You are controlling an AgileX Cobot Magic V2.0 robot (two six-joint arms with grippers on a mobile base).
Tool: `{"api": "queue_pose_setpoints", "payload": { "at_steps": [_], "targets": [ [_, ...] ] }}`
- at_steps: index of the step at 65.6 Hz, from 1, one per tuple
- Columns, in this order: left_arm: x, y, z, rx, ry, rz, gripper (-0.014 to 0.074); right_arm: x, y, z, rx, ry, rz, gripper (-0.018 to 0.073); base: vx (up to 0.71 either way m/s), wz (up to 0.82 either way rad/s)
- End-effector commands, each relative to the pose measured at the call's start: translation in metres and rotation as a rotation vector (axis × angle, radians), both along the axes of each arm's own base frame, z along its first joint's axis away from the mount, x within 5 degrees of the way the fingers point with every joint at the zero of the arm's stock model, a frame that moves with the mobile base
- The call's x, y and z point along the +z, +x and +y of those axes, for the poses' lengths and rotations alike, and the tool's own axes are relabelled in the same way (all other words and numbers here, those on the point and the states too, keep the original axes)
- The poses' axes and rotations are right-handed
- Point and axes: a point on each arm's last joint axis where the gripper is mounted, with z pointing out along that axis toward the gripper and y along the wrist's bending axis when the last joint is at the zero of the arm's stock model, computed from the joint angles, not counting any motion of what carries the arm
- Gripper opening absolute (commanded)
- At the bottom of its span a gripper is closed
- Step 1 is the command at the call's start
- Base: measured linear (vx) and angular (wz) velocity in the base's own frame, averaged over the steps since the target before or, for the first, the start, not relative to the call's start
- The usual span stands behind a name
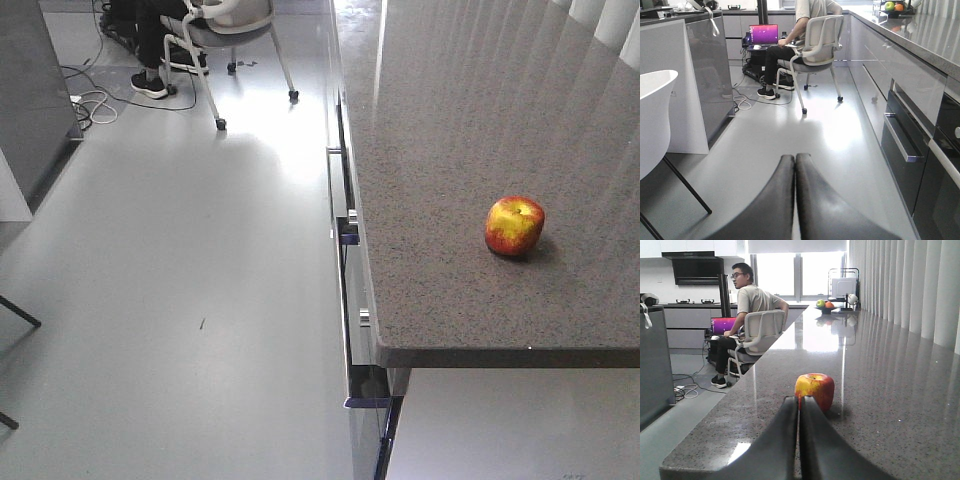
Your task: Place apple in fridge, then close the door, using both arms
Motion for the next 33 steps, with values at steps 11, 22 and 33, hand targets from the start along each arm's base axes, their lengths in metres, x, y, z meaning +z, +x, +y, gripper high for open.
{"api": "queue_pose_setpoints", "payload": {
  "at_steps": [11, 22, 33],
  "targets": [
    [0.0126, -0.0013, -0.0019, -0.023, 0.011, -0.099, -0.0006, 0.0091, -0.0023, -0.0011, -0.014, -0.008, -0.097, -0.0003, 0.0, 0.0],
    [0.0126, -0.0013, -0.0019, -0.023, 0.011, -0.099, -0.0006, 0.0091, -0.0023, -0.0011, -0.014, -0.008, -0.097, -0.0003, 0.0, 0.0],
    [0.0126, -0.0013, -0.0019, -0.023, 0.011, -0.099, -0.0006, 0.0091, -0.0023, -0.0011, -0.014, -0.008, -0.097, -0.0003, 0.0, 0.0]
  ]
}}
